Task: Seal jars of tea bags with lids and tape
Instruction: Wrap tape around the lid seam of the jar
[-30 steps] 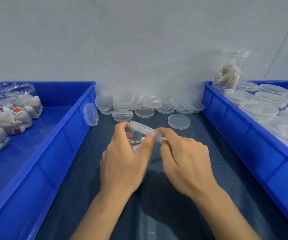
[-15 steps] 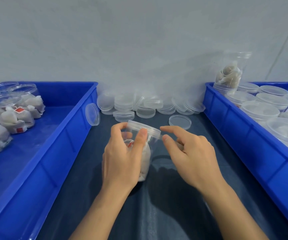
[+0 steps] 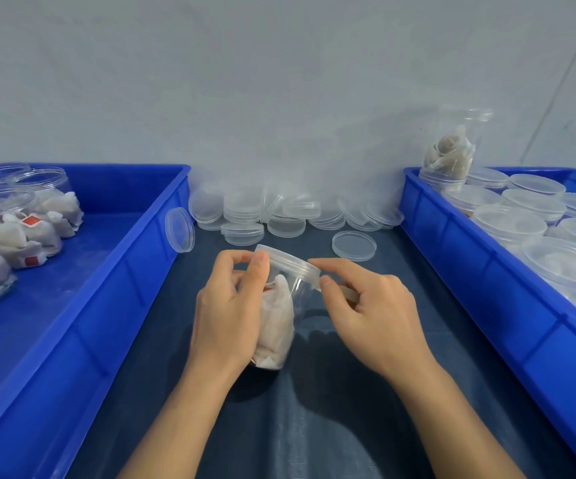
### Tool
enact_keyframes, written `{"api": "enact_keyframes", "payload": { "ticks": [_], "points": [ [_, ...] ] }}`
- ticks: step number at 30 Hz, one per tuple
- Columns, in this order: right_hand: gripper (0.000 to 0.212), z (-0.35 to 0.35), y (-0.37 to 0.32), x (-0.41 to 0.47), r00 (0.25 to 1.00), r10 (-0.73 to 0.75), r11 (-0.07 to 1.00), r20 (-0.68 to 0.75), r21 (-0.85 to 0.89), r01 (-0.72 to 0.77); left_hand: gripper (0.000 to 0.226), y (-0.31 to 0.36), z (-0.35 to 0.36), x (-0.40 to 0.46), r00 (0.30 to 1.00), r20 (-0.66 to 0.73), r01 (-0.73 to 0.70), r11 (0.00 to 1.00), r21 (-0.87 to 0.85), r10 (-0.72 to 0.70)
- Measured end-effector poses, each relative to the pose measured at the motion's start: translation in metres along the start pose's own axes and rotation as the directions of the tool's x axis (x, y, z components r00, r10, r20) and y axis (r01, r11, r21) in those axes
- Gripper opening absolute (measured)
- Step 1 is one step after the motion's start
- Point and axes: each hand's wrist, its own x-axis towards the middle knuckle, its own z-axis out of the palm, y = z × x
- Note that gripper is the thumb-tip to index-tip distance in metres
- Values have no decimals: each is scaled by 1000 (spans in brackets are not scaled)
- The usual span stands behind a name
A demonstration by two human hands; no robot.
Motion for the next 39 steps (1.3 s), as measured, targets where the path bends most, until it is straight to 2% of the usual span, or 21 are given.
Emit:
{"api": "enact_keyframes", "payload": {
  "ticks": [7,10,12,16,18,22,25,28,31,34,39],
  "points": [
    [29,7,-6,-1,999,27,998,-33,-55,-29,25,-2,0,2,1000,12,9,1000,-23,-9],
    [28,10,-8,-2,998,32,998,-50,-52,-34,33,-2,0,2,1000,21,18,1000,-13,-18],
    [28,11,-9,-3,998,30,998,-57,-50,-32,44,-1,0,-2,1000,21,-19,997,73,17],
    [29,13,-13,-4,997,15,998,-80,-58,-19,60,3,1,-11,963,-41,-231,893,387,267],
    [27,14,-15,-5,995,0,998,-98,-64,-6,69,5,2,-13,956,-39,-242,862,445,289],
    [26,13,-18,-6,994,-16,998,-110,-60,10,84,5,7,-14,970,4,-213,842,496,243],
    [31,12,-18,-6,998,-19,999,-63,-37,16,85,4,8,-12,978,1,-184,856,484,209],
    [42,6,-17,-5,998,-27,999,56,-21,28,80,1,6,-8,984,-5,-157,891,427,175],
    [41,0,-14,-3,987,-50,999,152,8,50,75,-2,2,-5,992,-15,-112,930,350,125],
    [36,-3,-11,-1,984,-75,997,159,15,73,69,-4,0,-4,994,-7,-97,943,319,105],
    [34,-2,-4,1,987,-46,998,154,-34,52,77,-3,1,-5,994,3,-101,944,314,106]
  ]
}}
